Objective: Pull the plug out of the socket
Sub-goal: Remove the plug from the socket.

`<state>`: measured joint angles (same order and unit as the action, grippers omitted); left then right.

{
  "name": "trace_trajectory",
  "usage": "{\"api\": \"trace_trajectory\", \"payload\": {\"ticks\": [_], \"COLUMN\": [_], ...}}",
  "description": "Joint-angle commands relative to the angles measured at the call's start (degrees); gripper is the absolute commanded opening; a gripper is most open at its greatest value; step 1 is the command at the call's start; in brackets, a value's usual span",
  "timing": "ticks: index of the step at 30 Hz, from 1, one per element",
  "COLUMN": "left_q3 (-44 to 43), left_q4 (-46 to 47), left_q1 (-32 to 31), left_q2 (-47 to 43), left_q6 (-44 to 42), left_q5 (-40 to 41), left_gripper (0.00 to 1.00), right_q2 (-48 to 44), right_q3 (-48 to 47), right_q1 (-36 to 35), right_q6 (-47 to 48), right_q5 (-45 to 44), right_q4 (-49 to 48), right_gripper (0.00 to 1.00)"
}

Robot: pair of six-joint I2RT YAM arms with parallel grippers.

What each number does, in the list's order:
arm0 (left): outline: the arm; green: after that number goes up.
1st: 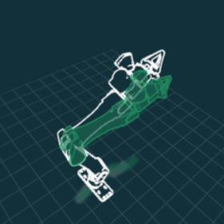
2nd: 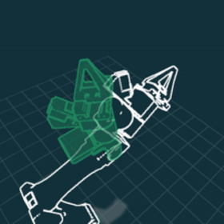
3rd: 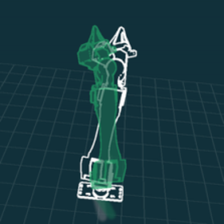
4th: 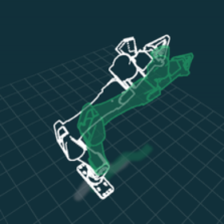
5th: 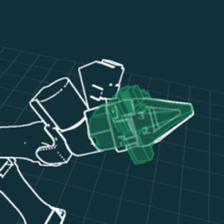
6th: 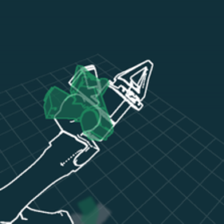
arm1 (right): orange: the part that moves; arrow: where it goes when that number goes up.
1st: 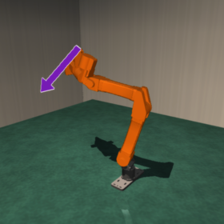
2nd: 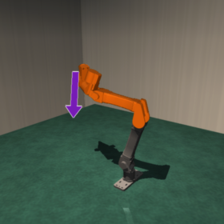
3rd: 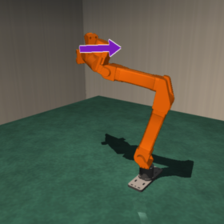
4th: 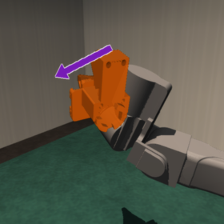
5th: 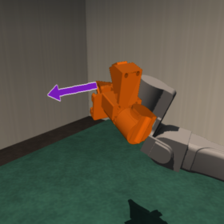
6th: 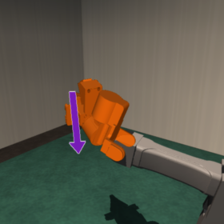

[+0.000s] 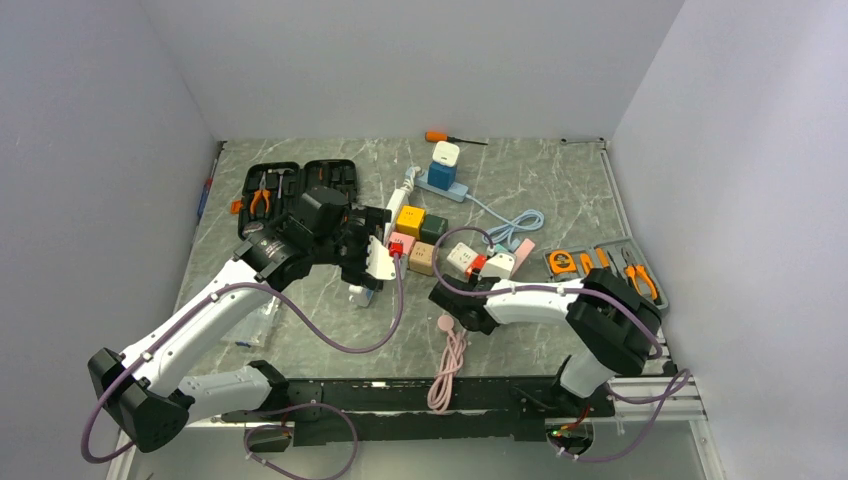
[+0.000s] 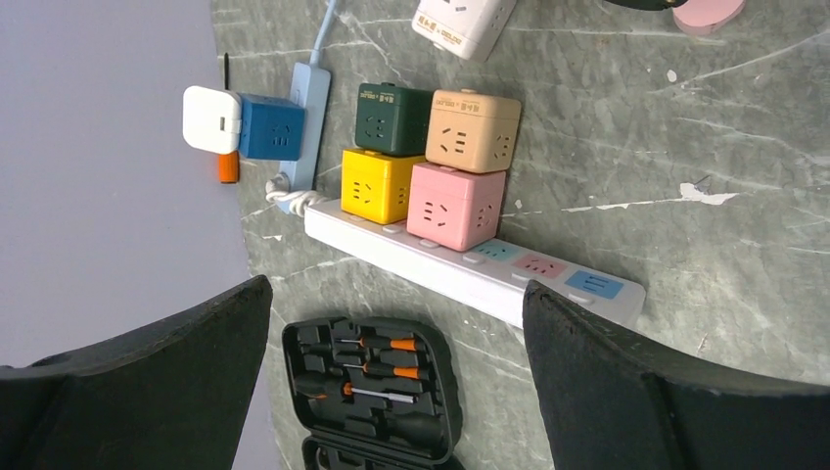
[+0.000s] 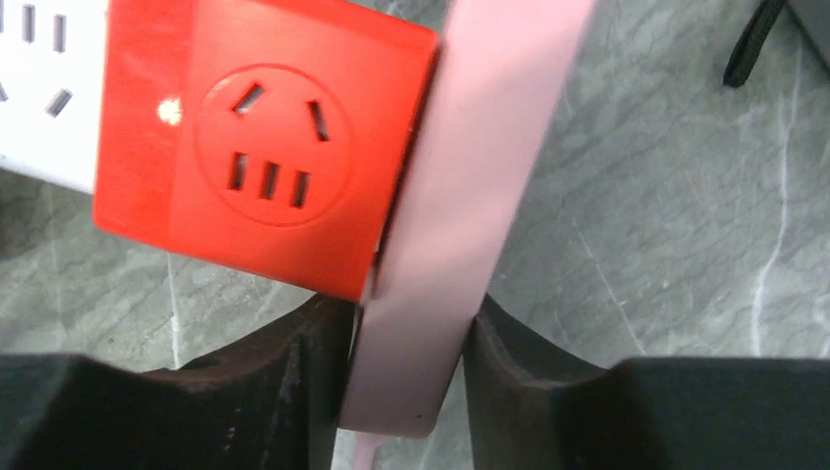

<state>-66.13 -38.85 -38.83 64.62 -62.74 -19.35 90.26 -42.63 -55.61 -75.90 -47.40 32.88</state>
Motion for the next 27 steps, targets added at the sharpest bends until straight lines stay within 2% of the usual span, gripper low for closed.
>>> {"api": "trace_trajectory", "payload": {"ticks": [1,4,8,11,14,17,23,27], "left_q3": [0.16,0.95,2.81,2.93,0.18,-5.01,-18.15,-21.2], "left_q4": [0.96,1.84,5.0,6.79,7.9,7.84,3.35,3.34], "left_q1": [-0.1,-0.98,-3.97,-7.41,-11.14,-13.14,-14.43,-14.64], "left_q2": [-0.08,0.66,1.84,4.5,9.79,16.78,30.52,35.69], "left_q6": [0.67,0.12,-1.15,-1.63,2.35,8.58,17.2,20.95], "left_q5": [-2.5,-2.85,-3.22,-2.66,-2.0,-1.7,-2.35,-3.4], "left_gripper": [0.99,0.99,0.99,0.99,0.99,0.99,0.99,0.99], "right_q2": [-3.11,-10.33,-23.8,-32.05,-36.31,-38.58,-41.3,-45.18], "right_q3": [1.99,5.67,13.67,17.85,20.1,21.78,24.09,25.72], "right_q1": [0.08,0.1,0.17,0.39,0.34,0.35,0.35,0.33], "right_q6": [0.18,5.65,16.73,21.05,22.23,23.21,26.11,28.17], "right_q5": [-1.6,-0.86,2.67,5.2,6.67,7.46,9.55,11.1], "right_q4": [-1.66,-6.13,-18.48,-21.67,-22.67,-24.21,-28.58,-30.75], "right_gripper": [0.37,0.27,0.22,0.17,0.06,0.0,0.0,0.0]}}
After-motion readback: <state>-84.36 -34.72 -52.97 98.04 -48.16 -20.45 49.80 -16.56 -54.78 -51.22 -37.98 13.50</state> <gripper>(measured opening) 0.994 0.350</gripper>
